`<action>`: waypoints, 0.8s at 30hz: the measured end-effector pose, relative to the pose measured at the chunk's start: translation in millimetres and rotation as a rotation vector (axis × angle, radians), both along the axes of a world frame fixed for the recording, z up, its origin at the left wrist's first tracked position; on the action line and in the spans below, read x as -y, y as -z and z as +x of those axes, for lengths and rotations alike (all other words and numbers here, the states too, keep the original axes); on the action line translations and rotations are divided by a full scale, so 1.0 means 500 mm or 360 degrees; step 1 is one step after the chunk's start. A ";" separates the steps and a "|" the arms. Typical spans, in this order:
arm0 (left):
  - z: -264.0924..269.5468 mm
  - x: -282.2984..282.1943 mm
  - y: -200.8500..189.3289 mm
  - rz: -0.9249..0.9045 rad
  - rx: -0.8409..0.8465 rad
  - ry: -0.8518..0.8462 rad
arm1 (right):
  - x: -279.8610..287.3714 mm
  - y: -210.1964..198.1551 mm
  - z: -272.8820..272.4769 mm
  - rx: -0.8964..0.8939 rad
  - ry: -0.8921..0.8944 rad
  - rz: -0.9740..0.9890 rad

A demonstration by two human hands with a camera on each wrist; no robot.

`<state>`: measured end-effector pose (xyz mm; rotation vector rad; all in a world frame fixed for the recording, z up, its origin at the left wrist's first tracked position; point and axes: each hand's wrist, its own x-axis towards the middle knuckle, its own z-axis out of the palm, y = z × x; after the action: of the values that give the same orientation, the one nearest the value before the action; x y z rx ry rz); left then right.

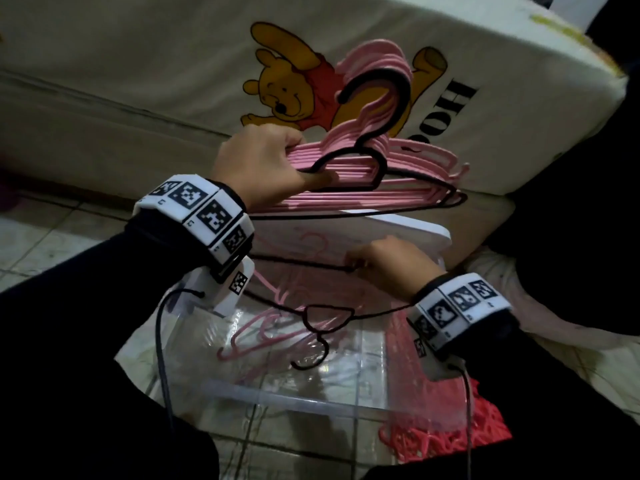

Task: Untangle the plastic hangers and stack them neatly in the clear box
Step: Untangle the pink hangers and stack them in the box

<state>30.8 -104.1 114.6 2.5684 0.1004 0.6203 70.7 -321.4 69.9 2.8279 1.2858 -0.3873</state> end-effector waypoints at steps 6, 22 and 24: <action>-0.007 -0.030 -0.022 -0.0116 0.0017 -0.0076 | 0.054 -0.016 0.023 -0.0030 0.0211 0.0245; -0.006 -0.079 -0.008 -0.0241 -0.0185 -0.0248 | 0.040 0.023 -0.016 -0.0343 -0.0037 -0.0031; -0.005 -0.086 -0.001 -0.0270 -0.0197 -0.0233 | 0.037 0.037 -0.031 -0.0338 -0.0085 -0.0133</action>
<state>28.2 -61.4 115.2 2.4476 0.3697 0.4827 55.2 -339.9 51.4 2.7370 1.3398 -0.7392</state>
